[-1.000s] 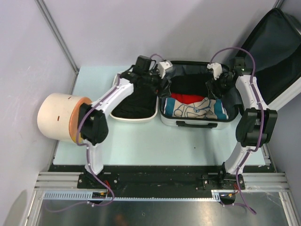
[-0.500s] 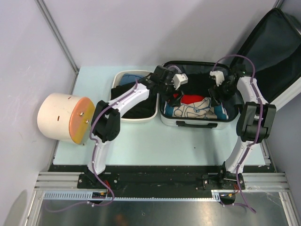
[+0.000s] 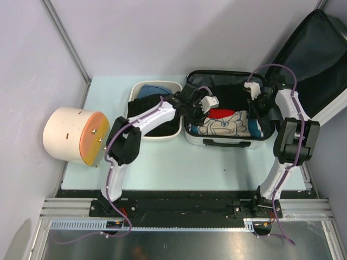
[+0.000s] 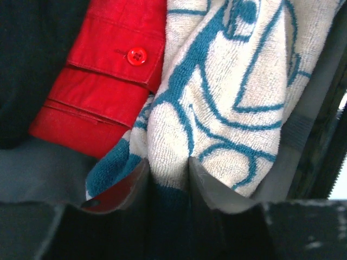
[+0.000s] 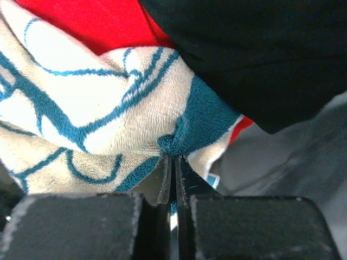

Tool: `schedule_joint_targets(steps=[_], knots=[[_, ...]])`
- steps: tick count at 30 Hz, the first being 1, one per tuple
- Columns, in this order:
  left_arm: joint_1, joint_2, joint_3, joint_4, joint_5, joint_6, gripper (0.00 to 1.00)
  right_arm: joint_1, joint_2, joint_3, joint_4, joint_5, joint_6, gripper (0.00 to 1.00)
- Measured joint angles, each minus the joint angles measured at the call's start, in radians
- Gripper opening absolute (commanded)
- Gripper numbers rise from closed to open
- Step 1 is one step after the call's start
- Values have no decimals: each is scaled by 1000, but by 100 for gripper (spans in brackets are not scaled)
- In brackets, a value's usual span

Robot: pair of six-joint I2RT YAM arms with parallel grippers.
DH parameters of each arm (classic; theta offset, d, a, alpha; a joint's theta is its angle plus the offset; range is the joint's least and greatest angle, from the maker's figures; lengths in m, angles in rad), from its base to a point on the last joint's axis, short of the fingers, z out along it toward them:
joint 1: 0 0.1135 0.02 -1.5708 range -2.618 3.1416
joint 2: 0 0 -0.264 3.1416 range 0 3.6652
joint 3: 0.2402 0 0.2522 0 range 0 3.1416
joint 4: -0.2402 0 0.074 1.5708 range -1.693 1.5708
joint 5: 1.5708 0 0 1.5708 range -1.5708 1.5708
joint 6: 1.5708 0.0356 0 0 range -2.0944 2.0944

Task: Open, take out, and arrange the luggage

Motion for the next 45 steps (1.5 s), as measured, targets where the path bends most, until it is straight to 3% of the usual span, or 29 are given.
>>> schedule_joint_targets(steps=[4,6,14,20,25,34,42,45], knots=[[2,-34,-16,-17,-4,17,14,-24,-76,0,13,-38,41,0],[4,-58,-15,-22,-5,18,0,-35,-127,0,32,-61,69,0],[37,-141,130,-43,-27,-5,0,-52,-367,-34,281,-164,266,0],[111,-211,200,-39,-27,-58,0,-20,-393,-44,506,-172,421,0],[170,-282,178,-41,-27,-99,0,94,-383,-35,648,-114,485,0],[357,-367,93,-56,-14,-230,0,324,-139,189,799,-12,519,0],[575,-381,117,-54,-64,-284,0,491,296,729,935,51,558,0],[614,-423,100,-47,-95,-279,0,543,394,803,1031,56,575,0]])
